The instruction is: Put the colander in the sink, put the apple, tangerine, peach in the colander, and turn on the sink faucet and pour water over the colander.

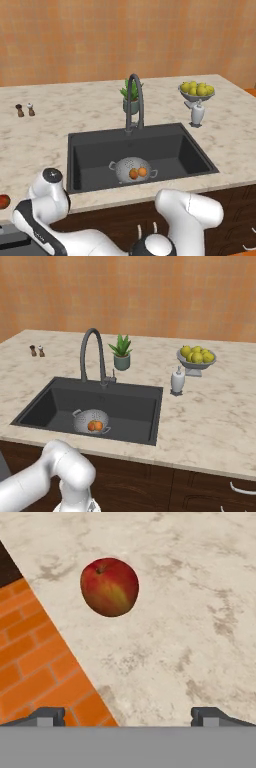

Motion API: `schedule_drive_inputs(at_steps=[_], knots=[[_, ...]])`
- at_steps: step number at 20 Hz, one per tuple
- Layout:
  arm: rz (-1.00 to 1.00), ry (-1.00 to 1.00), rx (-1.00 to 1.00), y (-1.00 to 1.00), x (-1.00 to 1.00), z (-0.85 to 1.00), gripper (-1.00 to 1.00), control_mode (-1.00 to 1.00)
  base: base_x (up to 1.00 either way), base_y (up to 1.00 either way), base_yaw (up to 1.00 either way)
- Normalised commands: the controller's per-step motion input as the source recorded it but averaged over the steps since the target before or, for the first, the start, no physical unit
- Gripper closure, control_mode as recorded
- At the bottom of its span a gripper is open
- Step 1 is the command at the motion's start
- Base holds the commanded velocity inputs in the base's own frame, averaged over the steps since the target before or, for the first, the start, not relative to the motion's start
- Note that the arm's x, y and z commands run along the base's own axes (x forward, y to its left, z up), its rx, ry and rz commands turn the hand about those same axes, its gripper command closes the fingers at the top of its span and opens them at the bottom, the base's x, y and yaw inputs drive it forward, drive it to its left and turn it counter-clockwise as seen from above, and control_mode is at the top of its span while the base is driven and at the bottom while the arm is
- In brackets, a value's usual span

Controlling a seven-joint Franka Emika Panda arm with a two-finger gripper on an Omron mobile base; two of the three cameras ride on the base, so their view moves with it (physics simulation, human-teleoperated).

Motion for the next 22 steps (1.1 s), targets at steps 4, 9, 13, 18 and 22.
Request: schedule_drive_inputs(at_steps=[4,9,13,18,22], knots=[[0.07,0.01,0.05,0.41,0.16,0.45,-1.00,-1.00,0.00,0.00,0.00],[0.02,0.01,0.00,0.47,0.14,0.31,-1.00,-1.00,0.00,0.00,0.00],[0.02,0.05,0.00,0.46,0.13,0.00,-1.00,-1.00,0.00,0.00,0.00],[0.00,0.02,0.00,0.14,0.25,-0.04,-1.00,-1.00,0.00,0.00,0.00],[0.00,0.01,0.00,0.19,0.23,-0.23,-1.00,-1.00,0.00,0.00,0.00]])
